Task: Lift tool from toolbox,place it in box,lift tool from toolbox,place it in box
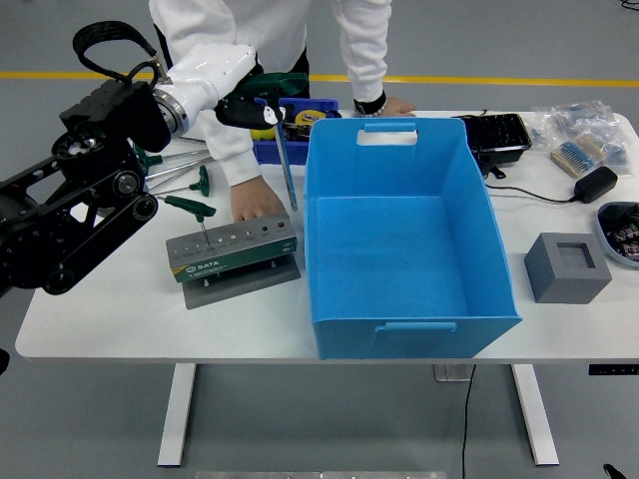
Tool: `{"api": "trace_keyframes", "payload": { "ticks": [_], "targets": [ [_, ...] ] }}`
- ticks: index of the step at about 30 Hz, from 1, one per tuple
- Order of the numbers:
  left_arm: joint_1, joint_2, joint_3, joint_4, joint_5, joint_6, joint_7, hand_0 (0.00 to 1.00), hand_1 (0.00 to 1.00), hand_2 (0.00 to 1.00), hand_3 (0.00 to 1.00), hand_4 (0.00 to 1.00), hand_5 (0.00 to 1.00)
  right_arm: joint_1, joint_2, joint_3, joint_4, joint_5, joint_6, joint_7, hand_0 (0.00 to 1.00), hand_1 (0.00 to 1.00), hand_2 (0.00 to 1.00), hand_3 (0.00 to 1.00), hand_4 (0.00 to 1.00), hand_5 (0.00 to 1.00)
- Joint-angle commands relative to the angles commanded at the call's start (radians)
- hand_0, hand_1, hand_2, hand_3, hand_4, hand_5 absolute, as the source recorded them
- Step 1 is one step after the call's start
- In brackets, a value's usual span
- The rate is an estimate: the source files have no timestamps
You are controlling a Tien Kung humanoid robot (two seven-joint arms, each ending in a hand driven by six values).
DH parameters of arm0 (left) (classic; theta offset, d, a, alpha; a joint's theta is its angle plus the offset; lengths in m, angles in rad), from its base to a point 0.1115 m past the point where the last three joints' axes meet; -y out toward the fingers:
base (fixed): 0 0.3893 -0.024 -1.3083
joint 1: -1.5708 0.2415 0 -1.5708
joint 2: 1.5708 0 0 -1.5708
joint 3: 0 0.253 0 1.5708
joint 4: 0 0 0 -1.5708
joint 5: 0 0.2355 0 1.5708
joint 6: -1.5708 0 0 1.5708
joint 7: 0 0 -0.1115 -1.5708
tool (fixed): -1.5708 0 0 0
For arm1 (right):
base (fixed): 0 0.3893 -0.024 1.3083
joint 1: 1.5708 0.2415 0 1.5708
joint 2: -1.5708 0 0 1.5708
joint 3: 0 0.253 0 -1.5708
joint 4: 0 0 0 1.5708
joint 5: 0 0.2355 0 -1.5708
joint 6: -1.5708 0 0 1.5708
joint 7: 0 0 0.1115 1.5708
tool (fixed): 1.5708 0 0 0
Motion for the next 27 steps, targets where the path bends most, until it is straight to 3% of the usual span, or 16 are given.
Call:
{"api": "trace_keyframes", "payload": {
  "ticks": [4,8,11,16,21,22,27],
  "targets": [
    [-0.022,0.0,-0.032,-0.04,-0.009,-0.015,0.01,0.061,0.002,0.034,0.086,0.714,0.612,0.0,-0.001,0.001,0.0,-0.003,0.0,-0.001,0.688,0.649,0.707,0.556,0.789,0.719],
    [-0.027,-0.028,-0.071,-0.099,-0.024,0.0,0.011,0.061,0.002,0.034,0.086,0.714,0.612,-0.001,-0.001,0.003,0.0,-0.005,0.0,-0.001,0.688,0.649,0.707,0.556,0.789,0.719],
    [-0.024,-0.056,-0.055,-0.135,-0.055,0.03,0.002,0.061,0.002,0.035,0.084,0.712,0.617,-0.001,0.0,0.005,0.0,-0.009,-0.001,-0.002,0.688,0.649,0.707,0.557,0.788,0.719],
    [-0.026,-0.098,0.063,-0.13,-0.103,0.074,-0.025,0.067,0.002,0.035,0.087,0.708,0.616,0.0,0.002,0.007,0.001,-0.012,-0.002,-0.003,0.688,0.649,0.707,0.556,0.788,0.718],
    [-0.034,-0.121,0.205,-0.1,-0.149,0.096,-0.06,0.067,0.002,0.035,0.087,0.708,0.616,0.001,0.001,0.003,0.002,-0.004,-0.003,-0.001,0.688,0.649,0.707,0.556,0.788,0.718],
    [-0.035,-0.124,0.225,-0.096,-0.164,0.103,-0.07,0.206,0.135,0.195,0.283,0.746,0.592,0.001,0.0,0.002,0.002,-0.003,-0.003,0.0,0.687,0.649,0.707,0.557,0.787,0.717],
    [-0.043,-0.149,0.285,-0.074,-0.247,0.106,-0.152,0.206,0.135,0.195,0.283,0.746,0.592,0.001,-0.002,0.004,0.003,-0.011,-0.002,-0.003,0.687,0.649,0.707,0.557,0.787,0.717]
  ]
}}
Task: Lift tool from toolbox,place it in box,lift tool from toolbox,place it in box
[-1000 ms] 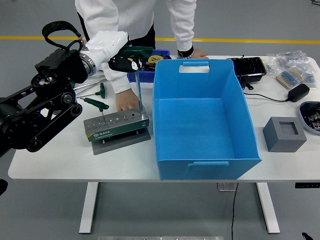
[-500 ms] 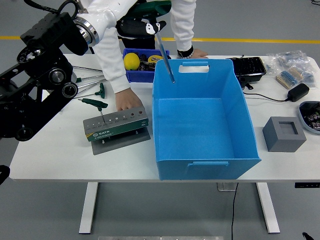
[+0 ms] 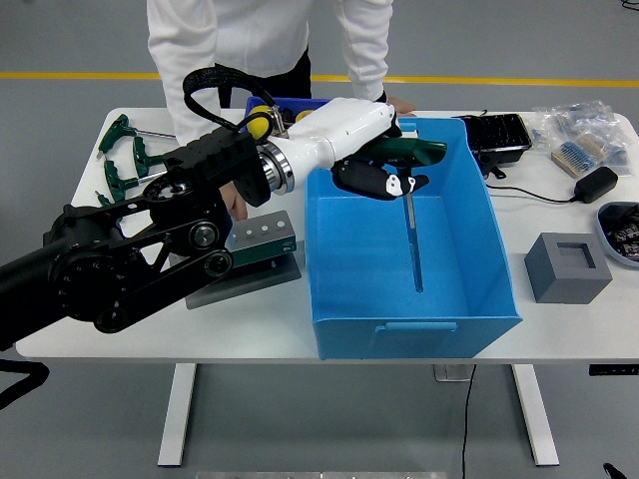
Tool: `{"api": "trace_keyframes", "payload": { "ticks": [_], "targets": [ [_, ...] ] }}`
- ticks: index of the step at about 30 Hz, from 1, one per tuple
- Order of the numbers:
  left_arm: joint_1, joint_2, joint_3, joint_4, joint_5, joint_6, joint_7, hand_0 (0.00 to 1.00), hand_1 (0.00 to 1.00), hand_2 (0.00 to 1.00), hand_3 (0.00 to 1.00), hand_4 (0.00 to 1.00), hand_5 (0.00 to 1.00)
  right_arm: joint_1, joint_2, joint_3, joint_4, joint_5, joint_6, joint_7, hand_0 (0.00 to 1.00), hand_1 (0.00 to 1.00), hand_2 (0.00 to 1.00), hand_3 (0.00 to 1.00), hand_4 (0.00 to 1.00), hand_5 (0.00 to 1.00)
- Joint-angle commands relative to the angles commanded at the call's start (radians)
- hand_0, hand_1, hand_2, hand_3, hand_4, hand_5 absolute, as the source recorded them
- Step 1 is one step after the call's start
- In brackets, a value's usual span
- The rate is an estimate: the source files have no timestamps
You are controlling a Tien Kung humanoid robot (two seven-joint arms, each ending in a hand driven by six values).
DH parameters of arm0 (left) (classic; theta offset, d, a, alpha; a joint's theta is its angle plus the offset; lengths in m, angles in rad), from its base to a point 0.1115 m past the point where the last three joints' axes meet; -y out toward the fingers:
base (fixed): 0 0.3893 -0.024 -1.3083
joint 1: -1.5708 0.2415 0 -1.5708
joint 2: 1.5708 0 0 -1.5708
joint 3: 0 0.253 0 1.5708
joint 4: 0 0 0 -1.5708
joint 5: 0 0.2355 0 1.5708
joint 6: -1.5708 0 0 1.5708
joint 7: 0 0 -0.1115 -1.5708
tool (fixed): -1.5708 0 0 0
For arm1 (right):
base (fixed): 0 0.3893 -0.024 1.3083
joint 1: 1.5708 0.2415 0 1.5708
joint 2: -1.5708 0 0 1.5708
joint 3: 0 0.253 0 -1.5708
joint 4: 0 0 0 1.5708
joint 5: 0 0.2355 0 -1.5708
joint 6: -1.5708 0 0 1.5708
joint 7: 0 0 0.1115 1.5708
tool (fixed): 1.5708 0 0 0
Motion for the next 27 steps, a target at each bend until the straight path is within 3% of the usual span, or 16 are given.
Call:
{"api": "trace_keyframes", "payload": {
  "ticks": [1,6,7,12,13,15,23,27],
  "targets": [
    [0.0,-0.004,0.006,0.004,-0.014,0.002,-0.015,0.339,0.392,0.479,0.613,0.888,0.654,0.0,0.0,0.0,0.0,-0.001,0.0,0.0,0.688,0.649,0.707,0.556,0.788,0.718],
    [0.0,-0.021,0.023,0.019,-0.053,0.027,-0.091,0.339,0.392,0.479,0.613,0.888,0.654,-0.001,-0.002,0.003,0.001,-0.006,0.0,-0.002,0.688,0.649,0.707,0.556,0.788,0.718],
    [-0.001,-0.024,0.025,0.023,-0.059,0.036,-0.107,0.449,0.6,0.686,0.724,0.899,0.64,-0.001,-0.002,0.003,0.001,-0.007,0.0,-0.002,0.686,0.648,0.706,0.556,0.787,0.718],
    [-0.002,-0.041,0.028,0.043,-0.076,0.081,-0.175,0.449,0.6,0.686,0.724,0.899,0.64,0.0,-0.003,0.004,0.001,-0.009,0.0,-0.002,0.686,0.648,0.706,0.556,0.787,0.718],
    [-0.003,-0.046,0.027,0.047,-0.078,0.094,-0.19,0.485,0.637,0.74,0.751,0.9,0.631,0.0,-0.004,0.003,0.001,-0.007,0.0,-0.001,0.687,0.648,0.706,0.556,0.787,0.718],
    [-0.004,-0.051,0.026,0.051,-0.08,0.105,-0.203,0.485,0.637,0.74,0.751,0.9,0.631,0.002,-0.005,0.002,0.001,-0.005,0.0,0.0,0.687,0.648,0.706,0.556,0.787,0.718],
    [-0.006,-0.049,0.011,0.064,-0.074,0.112,-0.205,0.494,0.647,0.769,0.759,0.903,0.622,0.006,-0.007,-0.001,0.0,0.002,-0.001,0.003,0.687,0.646,0.706,0.556,0.787,0.718],
    [0.004,-0.037,-0.017,0.066,-0.054,0.078,-0.182,0.501,0.638,0.759,0.753,0.901,0.613,0.005,-0.007,-0.001,-0.001,0.002,-0.001,0.003,0.686,0.646,0.705,0.556,0.787,0.717]
  ]
}}
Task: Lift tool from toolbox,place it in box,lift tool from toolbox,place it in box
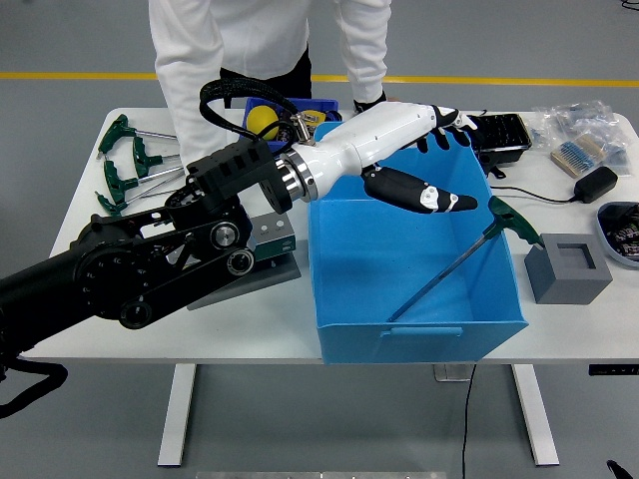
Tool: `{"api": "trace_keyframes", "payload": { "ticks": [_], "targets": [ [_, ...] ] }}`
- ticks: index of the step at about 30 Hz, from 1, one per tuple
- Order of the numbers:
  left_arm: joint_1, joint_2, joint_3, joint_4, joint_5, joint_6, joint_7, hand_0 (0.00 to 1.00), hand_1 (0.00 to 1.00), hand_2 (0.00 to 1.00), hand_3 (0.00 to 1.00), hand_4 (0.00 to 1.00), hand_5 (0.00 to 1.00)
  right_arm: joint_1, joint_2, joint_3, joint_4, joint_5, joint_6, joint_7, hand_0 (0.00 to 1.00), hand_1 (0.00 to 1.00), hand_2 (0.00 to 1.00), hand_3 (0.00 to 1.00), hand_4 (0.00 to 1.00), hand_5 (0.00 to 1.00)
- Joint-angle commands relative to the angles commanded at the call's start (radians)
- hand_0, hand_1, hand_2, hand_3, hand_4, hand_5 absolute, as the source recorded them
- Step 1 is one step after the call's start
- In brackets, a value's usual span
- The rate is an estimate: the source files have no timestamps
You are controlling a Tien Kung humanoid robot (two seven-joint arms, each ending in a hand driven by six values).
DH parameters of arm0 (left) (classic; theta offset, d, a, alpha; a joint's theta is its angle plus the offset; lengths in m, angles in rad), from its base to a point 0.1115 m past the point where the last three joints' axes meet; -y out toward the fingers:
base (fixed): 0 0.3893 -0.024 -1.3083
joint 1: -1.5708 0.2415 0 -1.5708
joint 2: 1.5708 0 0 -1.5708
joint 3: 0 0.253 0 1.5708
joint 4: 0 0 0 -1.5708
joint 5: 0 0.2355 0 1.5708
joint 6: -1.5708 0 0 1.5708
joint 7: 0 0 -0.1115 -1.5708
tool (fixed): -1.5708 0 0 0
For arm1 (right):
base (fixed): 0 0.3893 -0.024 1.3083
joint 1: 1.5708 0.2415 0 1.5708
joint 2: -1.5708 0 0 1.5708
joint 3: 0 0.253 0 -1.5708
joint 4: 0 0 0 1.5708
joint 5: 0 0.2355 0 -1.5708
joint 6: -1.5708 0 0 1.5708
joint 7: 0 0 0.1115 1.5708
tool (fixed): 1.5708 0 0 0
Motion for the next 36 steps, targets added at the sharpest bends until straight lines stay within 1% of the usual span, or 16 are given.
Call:
{"api": "trace_keyframes", "payload": {
  "ticks": [3,4,7,9,10,13,15,16,18,21,22,24,28,33,34,36],
  "targets": [
    [0.011,0.019,-0.025,-0.001,0.059,-0.043,0.023,0.501,0.638,0.759,0.753,0.901,0.613,-0.001,0.001,0.0,-0.001,0.002,0.0,0.0,0.686,0.646,0.705,0.556,0.787,0.717],
    [0.016,0.028,-0.033,0.0,0.091,-0.062,0.031,0.486,0.617,0.713,0.722,0.897,0.646,-0.001,0.002,-0.001,-0.001,0.004,0.0,0.001,0.686,0.646,0.705,0.556,0.787,0.717],
    [0.036,0.058,-0.058,0.013,0.193,-0.123,0.07,0.486,0.617,0.713,0.722,0.897,0.646,-0.003,0.002,-0.006,-0.002,0.014,-0.001,0.004,0.686,0.646,0.705,0.556,0.787,0.717],
    [0.054,0.083,-0.079,0.027,0.252,-0.162,0.101,0.486,0.617,0.713,0.722,0.897,0.646,-0.003,0.003,-0.008,-0.002,0.019,0.0,0.005,0.686,0.646,0.705,0.556,0.787,0.717],
    [0.062,0.094,-0.089,0.033,0.273,-0.181,0.117,0.491,0.618,0.714,0.722,0.914,0.691,-0.003,0.003,-0.011,-0.002,0.022,0.0,0.006,0.686,0.645,0.705,0.556,0.786,0.718],
    [0.09,0.135,-0.122,0.06,0.334,-0.241,0.159,0.491,0.618,0.714,0.722,0.914,0.691,-0.004,0.002,-0.014,-0.002,0.028,0.001,0.008,0.686,0.645,0.705,0.556,0.786,0.718],
    [0.103,0.157,-0.139,0.082,0.361,-0.269,0.175,0.491,0.618,0.714,0.722,0.914,0.691,-0.004,0.002,-0.013,-0.003,0.028,0.001,0.009,0.686,0.645,0.705,0.556,0.786,0.718],
    [0.11,0.169,-0.148,0.096,0.377,-0.282,0.182,0.508,0.631,0.718,0.725,0.958,0.725,-0.004,0.002,-0.014,-0.003,0.028,0.001,0.009,0.685,0.646,0.705,0.556,0.787,0.718],
    [0.119,0.185,-0.161,0.113,0.394,-0.301,0.194,0.508,0.631,0.718,0.725,0.958,0.725,-0.004,0.002,-0.013,-0.003,0.027,0.001,0.009,0.685,0.646,0.705,0.556,0.787,0.718],
    [0.134,0.219,-0.172,0.129,0.384,-0.347,0.236,0.508,0.631,0.718,0.725,0.958,0.725,-0.004,0.003,-0.012,-0.003,0.026,0.001,0.009,0.685,0.646,0.705,0.556,0.787,0.718],
    [0.136,0.227,-0.173,0.13,0.379,-0.364,0.251,0.514,0.638,0.718,0.783,0.973,0.772,-0.004,0.004,-0.012,-0.003,0.026,0.001,0.009,0.685,0.645,0.705,0.556,0.787,0.716],
    [0.143,0.243,-0.175,0.132,0.375,-0.407,0.285,0.514,0.638,0.718,0.783,0.973,0.772,-0.005,0.004,-0.011,-0.003,0.026,0.0,0.009,0.685,0.645,0.705,0.556,0.787,0.716],
    [0.151,0.255,-0.183,0.139,0.35,-0.456,0.324,0.515,0.635,0.712,0.781,0.953,0.775,-0.004,0.005,-0.009,-0.003,0.024,0.0,0.009,0.685,0.645,0.705,0.556,0.787,0.717],
    [0.151,0.252,-0.178,0.139,0.336,-0.472,0.354,0.515,0.635,0.712,0.781,0.953,0.775,-0.004,0.006,-0.008,-0.003,0.021,0.0,0.008,0.685,0.645,0.705,0.556,0.787,0.717],
    [0.15,0.25,-0.175,0.14,0.335,-0.477,0.359,0.482,0.575,0.639,0.783,0.922,0.764,-0.003,0.006,-0.008,-0.003,0.02,0.0,0.008,0.685,0.645,0.705,0.556,0.787,0.717],
    [0.149,0.247,-0.17,0.145,0.332,-0.487,0.367,0.482,0.575,0.639,0.783,0.922,0.764,-0.003,0.006,-0.009,-0.003,0.021,0.0,0.008,0.685,0.645,0.705,0.556,0.787,0.717]
  ]
}}
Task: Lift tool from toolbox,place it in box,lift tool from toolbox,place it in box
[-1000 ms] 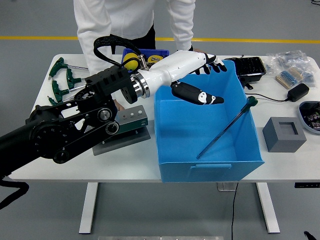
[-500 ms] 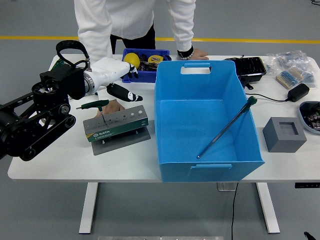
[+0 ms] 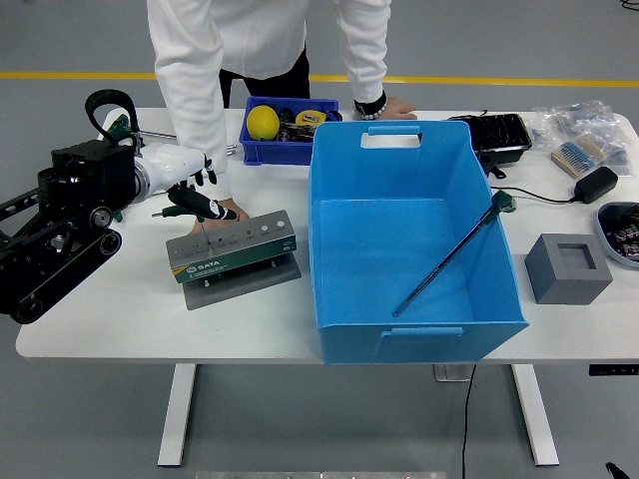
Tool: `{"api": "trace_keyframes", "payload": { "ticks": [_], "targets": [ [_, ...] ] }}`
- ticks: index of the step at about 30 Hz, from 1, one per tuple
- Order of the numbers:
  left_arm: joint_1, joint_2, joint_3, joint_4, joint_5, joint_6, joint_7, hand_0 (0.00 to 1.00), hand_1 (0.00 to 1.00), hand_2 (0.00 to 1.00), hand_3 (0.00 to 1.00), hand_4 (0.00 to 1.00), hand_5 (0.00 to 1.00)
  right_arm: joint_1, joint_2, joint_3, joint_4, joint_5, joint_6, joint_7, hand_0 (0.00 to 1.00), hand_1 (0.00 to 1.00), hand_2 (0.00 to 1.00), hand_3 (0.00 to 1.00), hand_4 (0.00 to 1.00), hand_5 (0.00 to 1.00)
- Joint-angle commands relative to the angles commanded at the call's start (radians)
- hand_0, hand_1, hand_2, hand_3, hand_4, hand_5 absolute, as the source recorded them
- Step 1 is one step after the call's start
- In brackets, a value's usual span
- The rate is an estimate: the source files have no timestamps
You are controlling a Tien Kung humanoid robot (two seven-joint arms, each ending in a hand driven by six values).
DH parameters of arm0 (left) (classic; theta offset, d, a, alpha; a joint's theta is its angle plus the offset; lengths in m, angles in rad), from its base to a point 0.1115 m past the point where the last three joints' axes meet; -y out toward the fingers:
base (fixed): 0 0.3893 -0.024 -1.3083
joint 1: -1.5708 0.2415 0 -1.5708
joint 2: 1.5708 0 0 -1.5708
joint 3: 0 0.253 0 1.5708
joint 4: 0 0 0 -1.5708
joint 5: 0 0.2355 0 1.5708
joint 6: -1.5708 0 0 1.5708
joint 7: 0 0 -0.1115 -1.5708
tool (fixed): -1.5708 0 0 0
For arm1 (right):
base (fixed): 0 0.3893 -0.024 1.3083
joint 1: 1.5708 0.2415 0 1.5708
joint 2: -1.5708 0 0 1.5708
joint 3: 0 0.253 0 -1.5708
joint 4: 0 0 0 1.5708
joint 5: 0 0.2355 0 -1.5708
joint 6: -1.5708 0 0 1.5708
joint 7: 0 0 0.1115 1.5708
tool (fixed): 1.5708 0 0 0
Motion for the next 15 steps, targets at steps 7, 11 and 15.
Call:
{"api": "trace_keyframes", "payload": {
  "ticks": [7,11,15],
  "targets": [
    [-0.004,-0.005,0.011,0.025,-0.027,-0.056,0.035,0.449,0.547,0.598,0.772,0.943,0.781,0.001,-0.001,-0.005,0.0,0.009,0.0,0.002,0.684,0.646,0.705,0.555,0.787,0.718],
    [-0.007,-0.008,0.014,0.035,-0.06,-0.08,0.046,0.428,0.536,0.584,0.743,0.936,0.792,0.001,-0.002,-0.006,0.0,0.011,0.0,0.003,0.682,0.645,0.705,0.555,0.786,0.718],
    [-0.011,-0.01,0.025,0.039,-0.051,-0.09,0.046,0.428,0.536,0.584,0.743,0.936,0.792,0.001,-0.002,-0.006,0.001,0.009,0.001,0.002,0.682,0.645,0.705,0.555,0.786,0.718]
  ]
}}
